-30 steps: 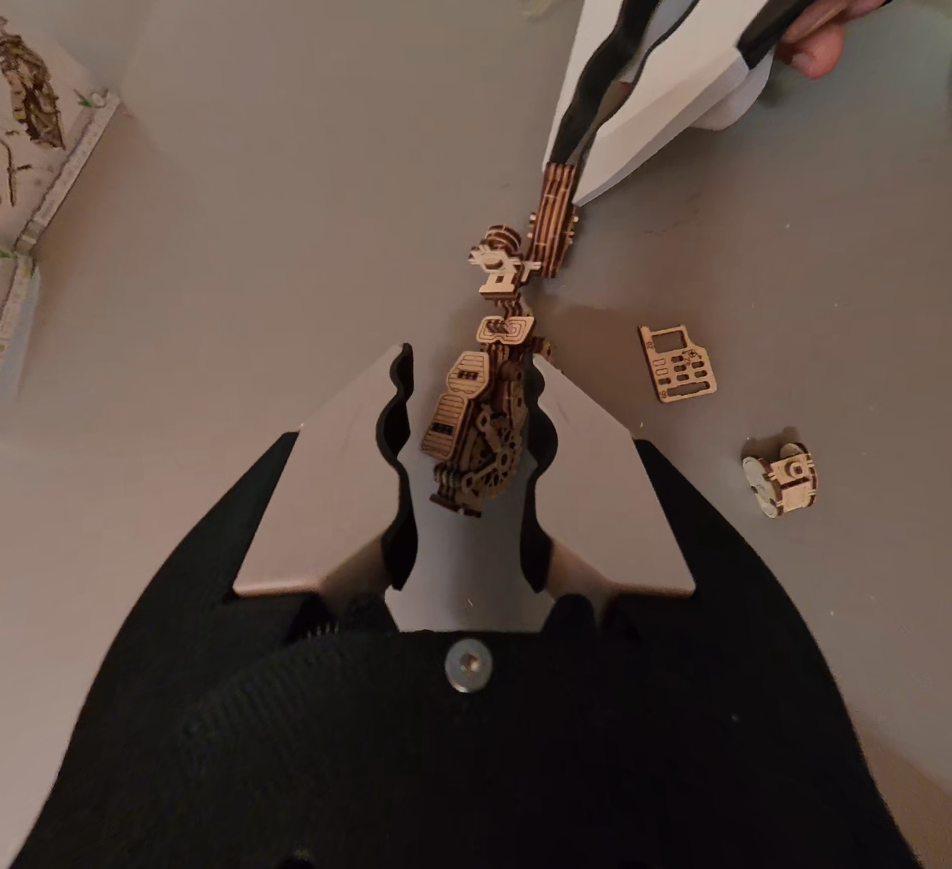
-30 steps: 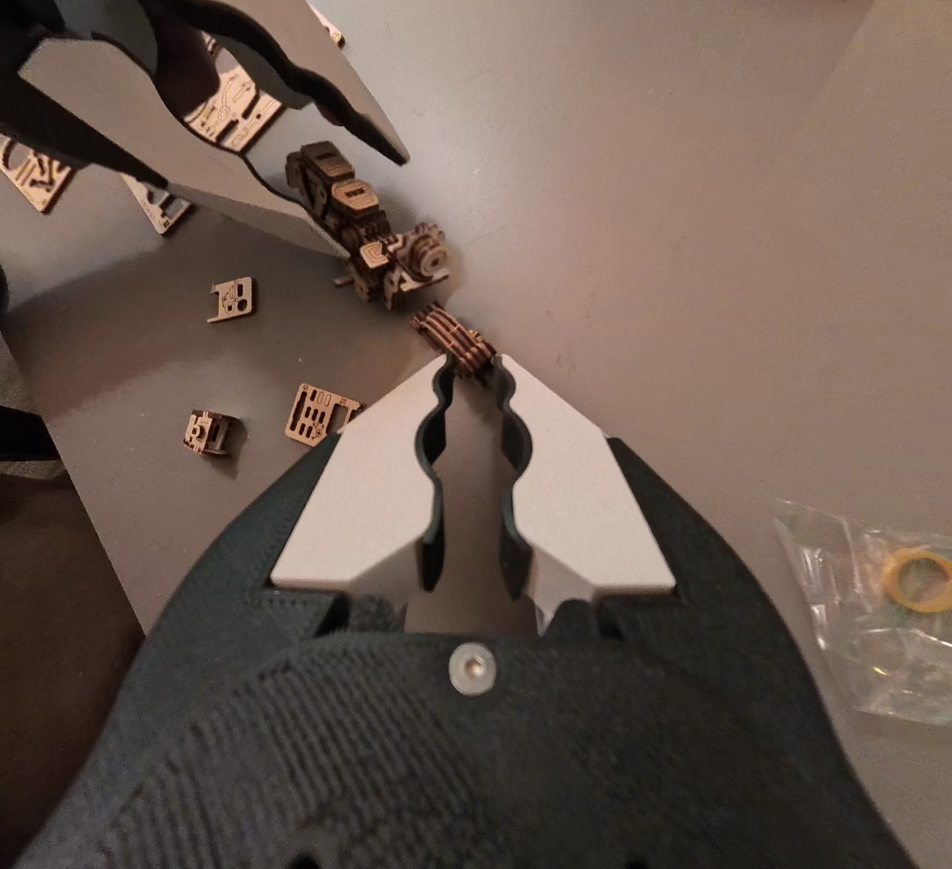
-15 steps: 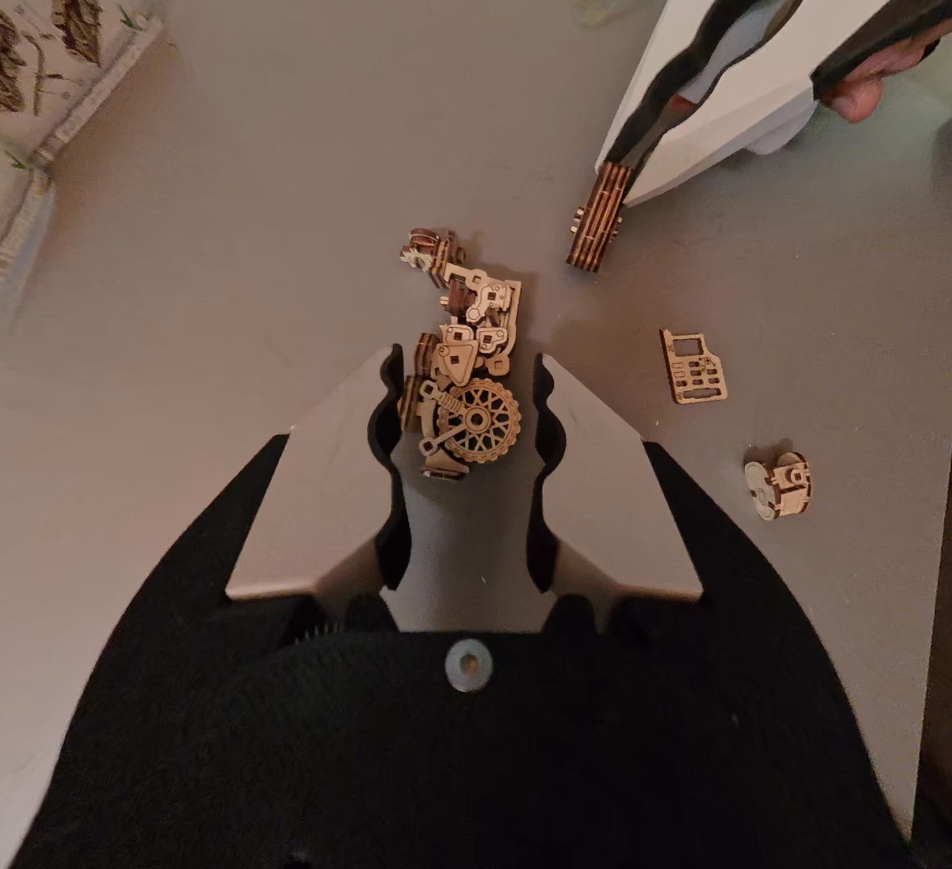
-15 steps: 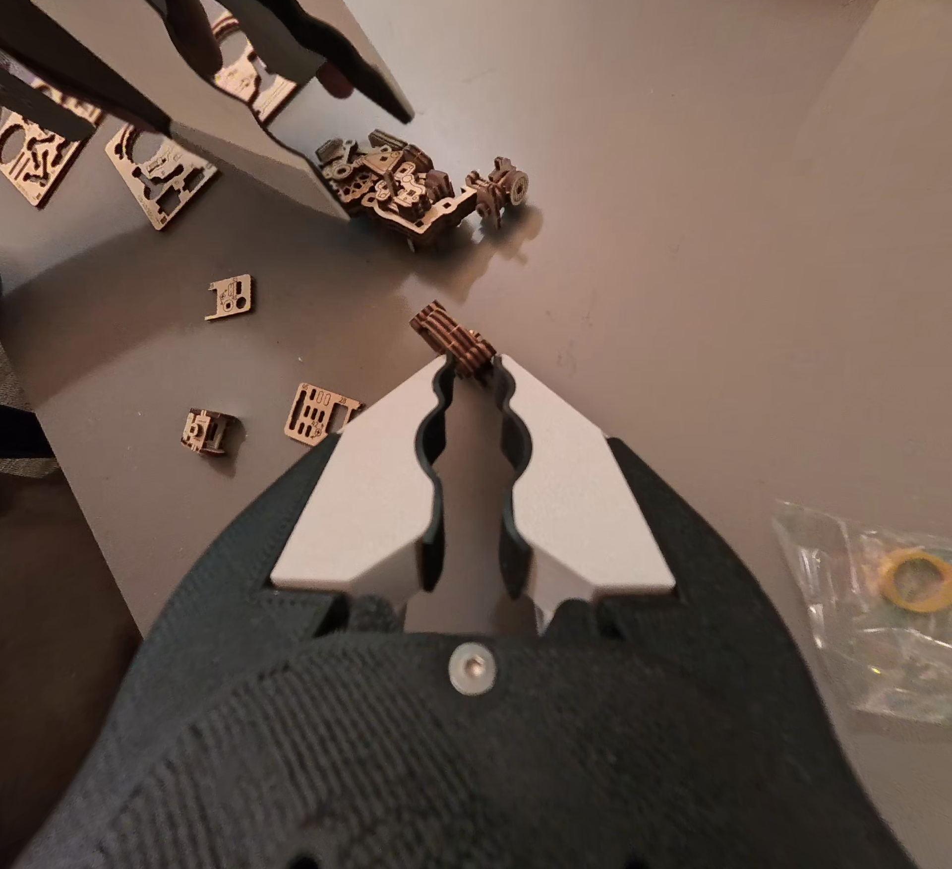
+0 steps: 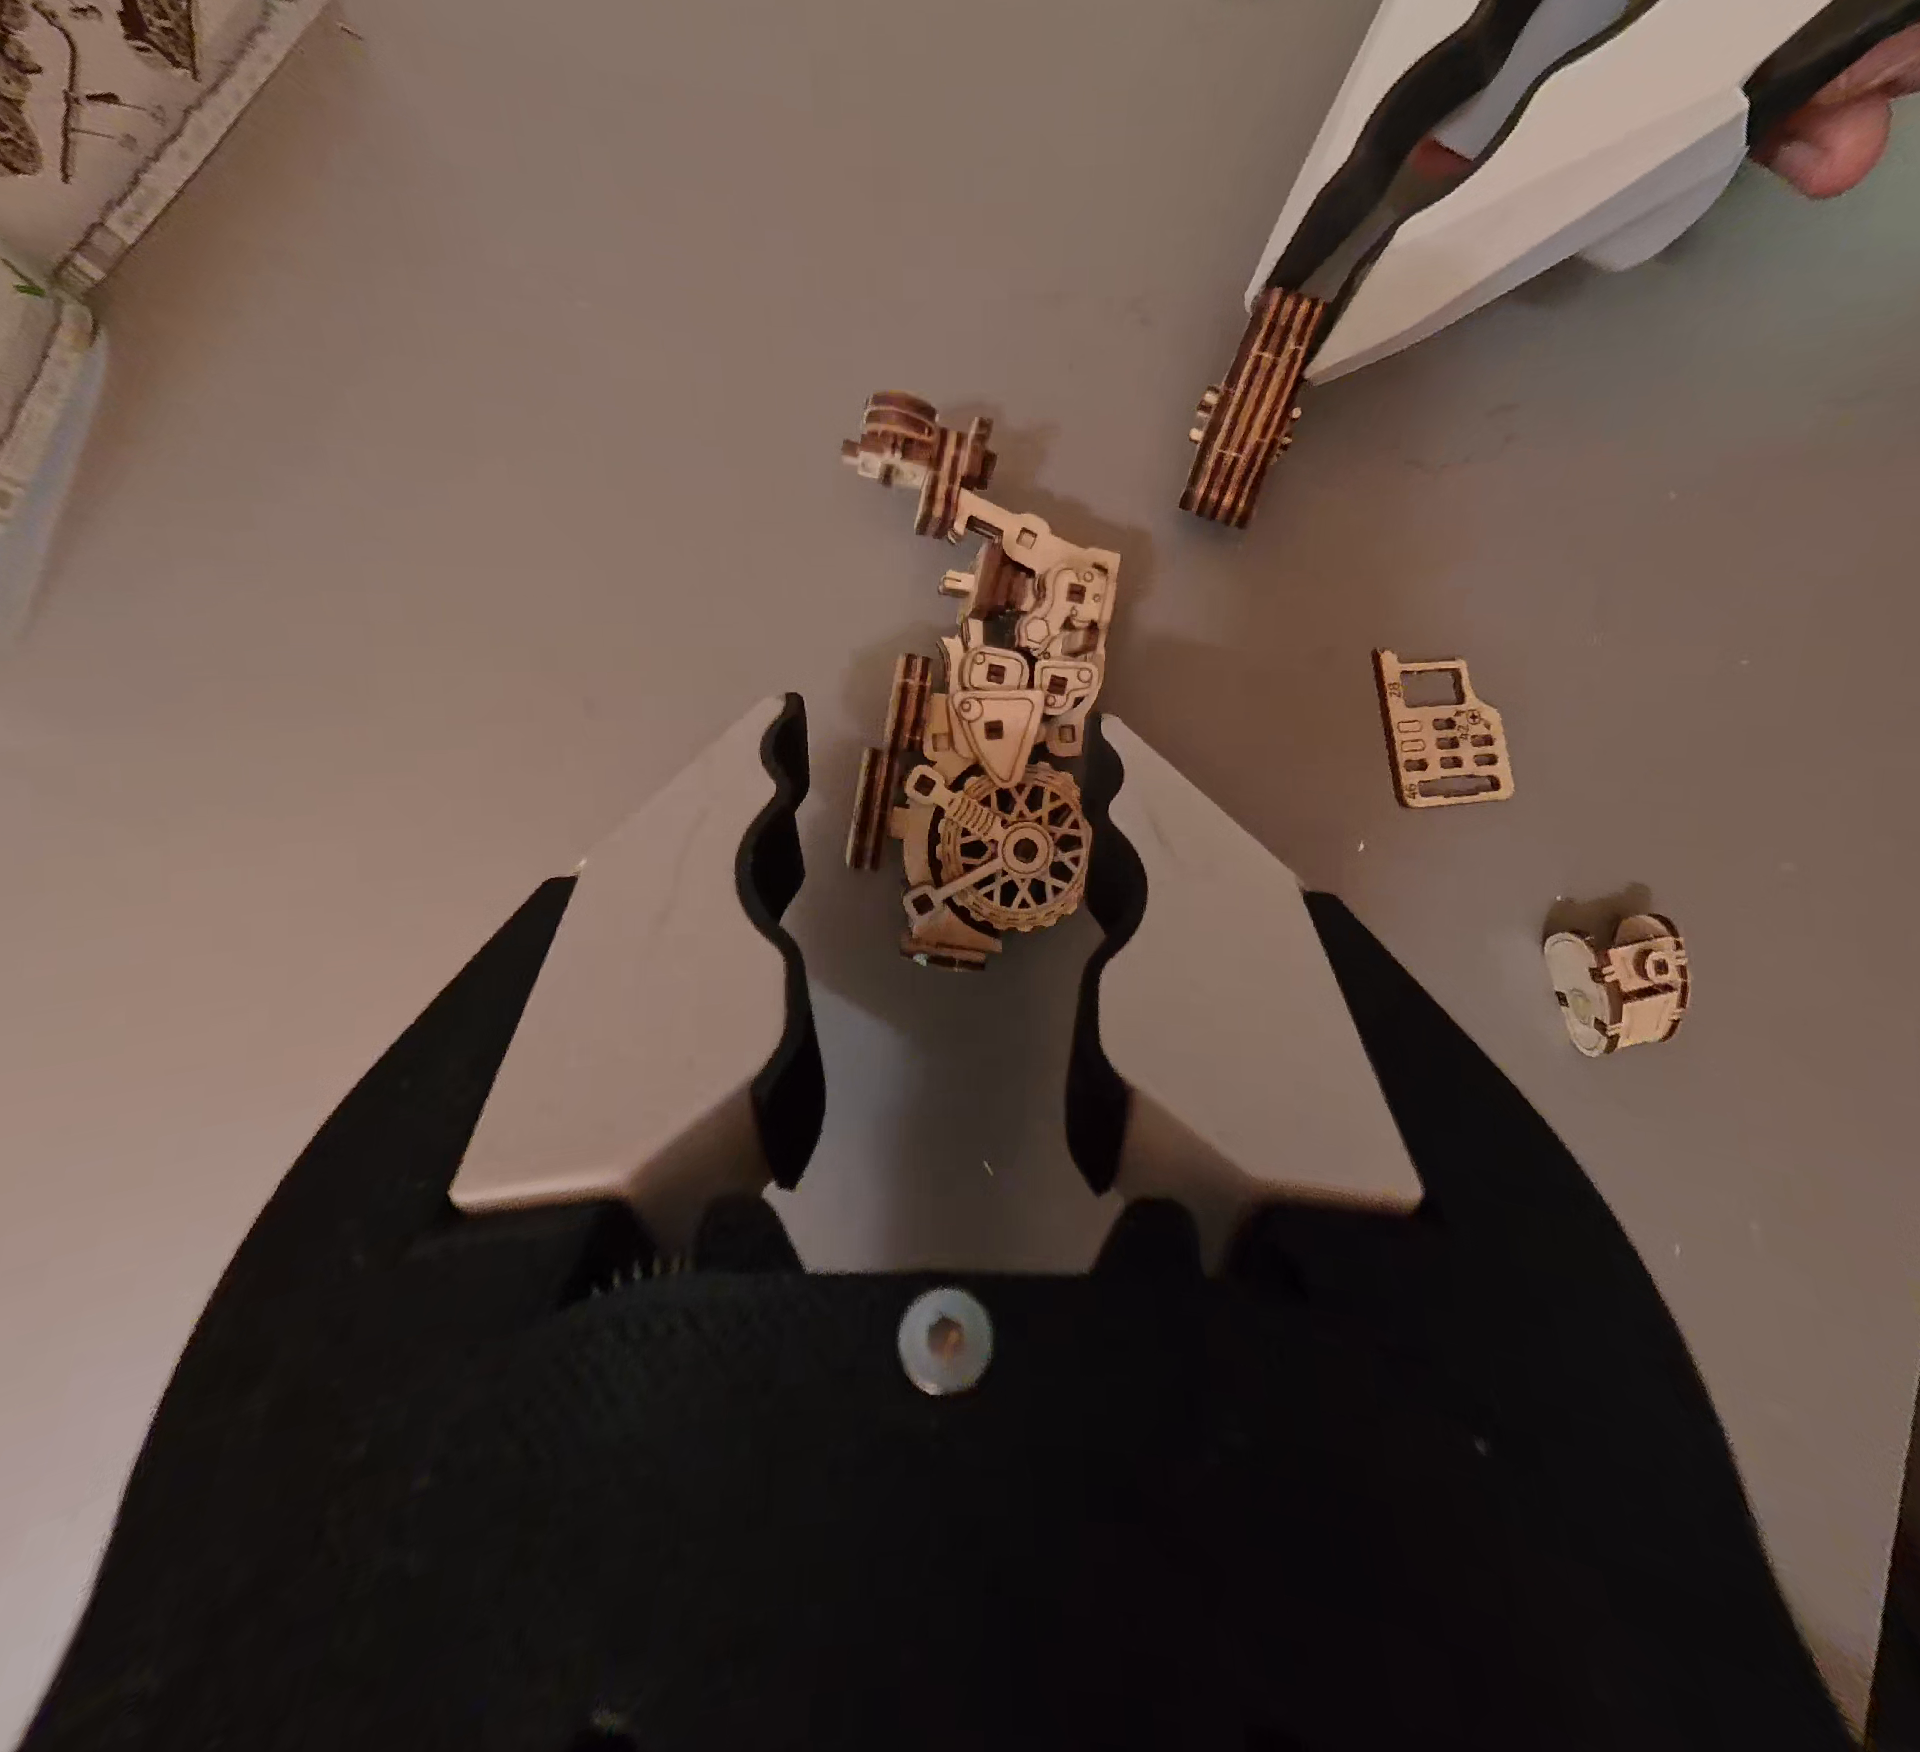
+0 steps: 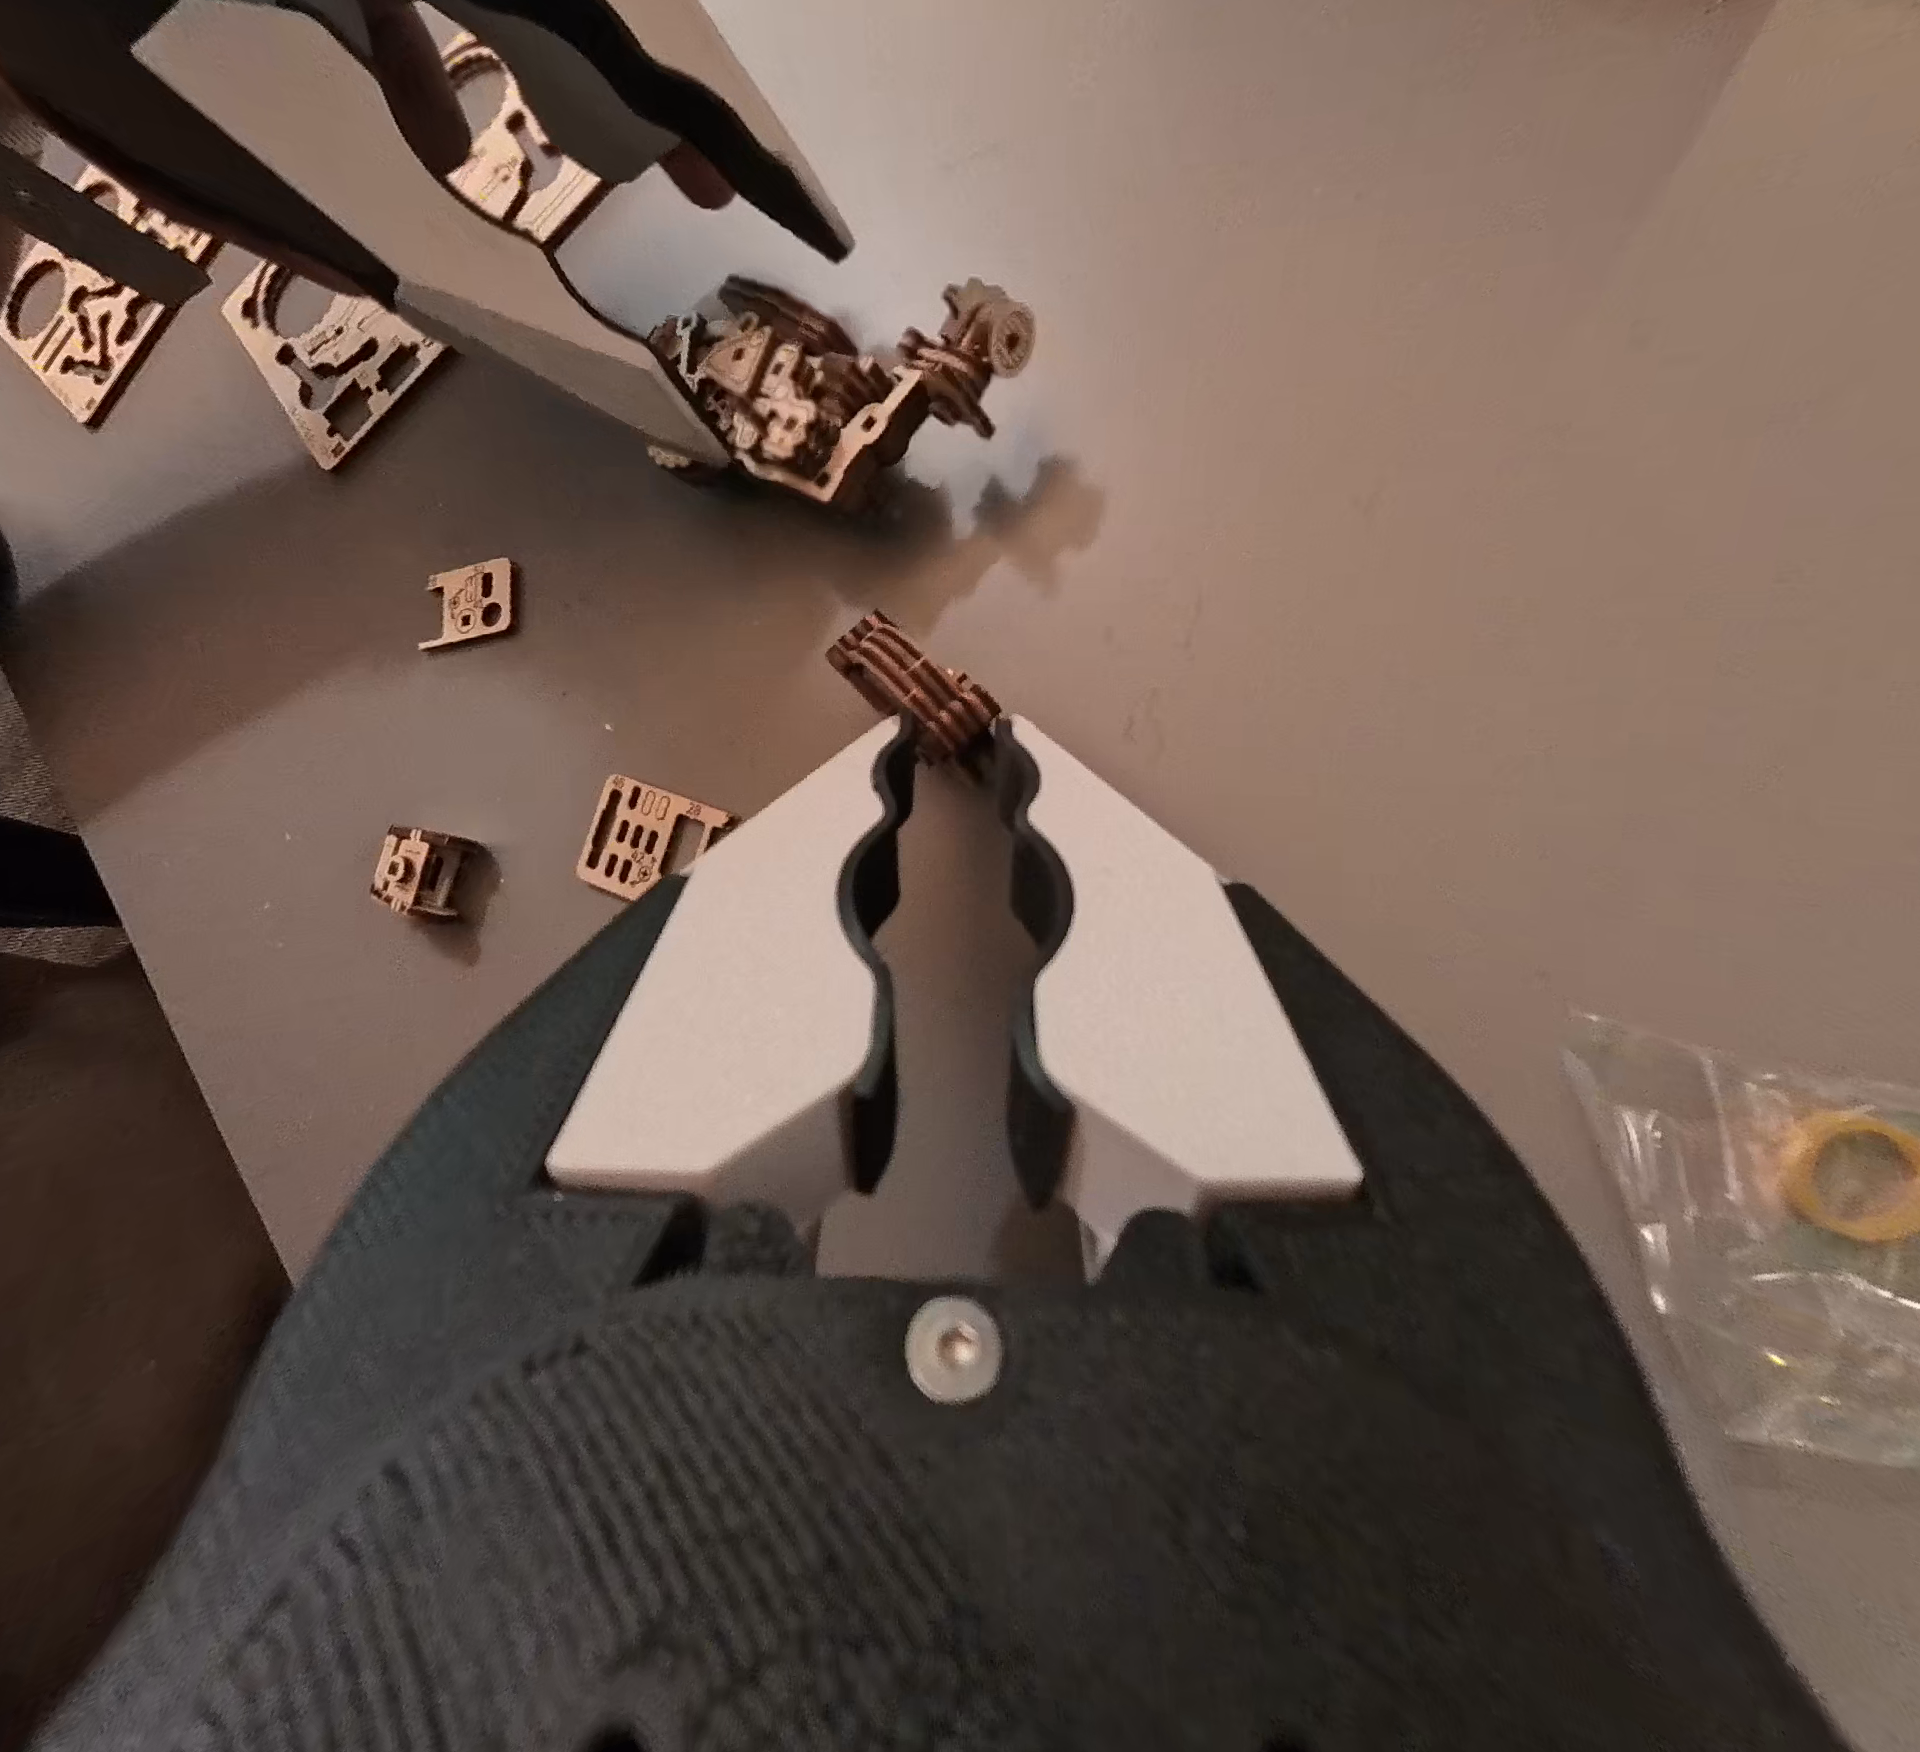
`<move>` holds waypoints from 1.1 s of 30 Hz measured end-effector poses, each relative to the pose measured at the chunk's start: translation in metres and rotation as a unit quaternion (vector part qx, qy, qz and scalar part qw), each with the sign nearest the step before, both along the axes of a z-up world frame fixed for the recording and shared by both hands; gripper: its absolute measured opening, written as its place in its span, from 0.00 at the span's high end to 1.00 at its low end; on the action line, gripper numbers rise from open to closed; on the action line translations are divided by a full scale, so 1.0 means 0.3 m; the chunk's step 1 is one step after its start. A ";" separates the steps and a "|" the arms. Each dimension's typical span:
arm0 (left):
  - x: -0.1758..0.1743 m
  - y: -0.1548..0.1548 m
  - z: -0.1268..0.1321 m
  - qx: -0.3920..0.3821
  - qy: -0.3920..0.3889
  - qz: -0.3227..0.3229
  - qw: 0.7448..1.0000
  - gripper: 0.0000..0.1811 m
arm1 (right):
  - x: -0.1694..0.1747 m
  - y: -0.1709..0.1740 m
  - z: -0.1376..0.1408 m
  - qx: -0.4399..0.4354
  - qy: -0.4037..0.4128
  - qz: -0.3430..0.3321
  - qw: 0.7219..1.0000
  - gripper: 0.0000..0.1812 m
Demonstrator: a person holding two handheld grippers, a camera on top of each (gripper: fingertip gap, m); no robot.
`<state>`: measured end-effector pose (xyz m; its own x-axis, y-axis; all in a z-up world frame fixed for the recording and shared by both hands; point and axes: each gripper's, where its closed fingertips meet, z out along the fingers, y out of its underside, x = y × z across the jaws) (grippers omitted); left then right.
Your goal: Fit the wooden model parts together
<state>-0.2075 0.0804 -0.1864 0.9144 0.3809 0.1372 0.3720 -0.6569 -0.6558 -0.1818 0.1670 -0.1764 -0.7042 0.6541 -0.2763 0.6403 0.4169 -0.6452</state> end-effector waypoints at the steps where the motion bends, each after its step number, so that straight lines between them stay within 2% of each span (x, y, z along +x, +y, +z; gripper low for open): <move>1: 0.005 0.002 -0.002 -0.001 -0.001 -0.004 1.000 0.72 | -0.001 0.000 0.000 -0.001 0.000 0.000 1.000 0.93; 6: 0.040 0.019 -0.026 -0.013 -0.008 -0.027 1.000 0.73 | -0.001 0.002 -0.001 -0.004 -0.003 -0.001 1.000 0.93; 10: 0.056 0.034 -0.036 -0.023 0.003 -0.041 0.999 0.78 | 0.000 0.005 -0.002 -0.003 -0.004 -0.001 1.000 0.93; 21: 0.058 0.047 -0.010 0.000 0.042 -0.054 0.998 0.81 | -0.018 0.015 0.004 -0.004 0.004 -0.016 1.000 0.93; 27: 0.073 0.036 -0.020 -0.013 0.036 -0.058 0.998 0.81 | -0.017 0.015 0.003 -0.003 0.004 -0.015 1.000 0.93; 33: 0.099 0.036 -0.015 -0.042 0.089 -0.100 0.990 0.82 | -0.016 0.015 0.003 -0.002 0.005 -0.014 1.000 0.93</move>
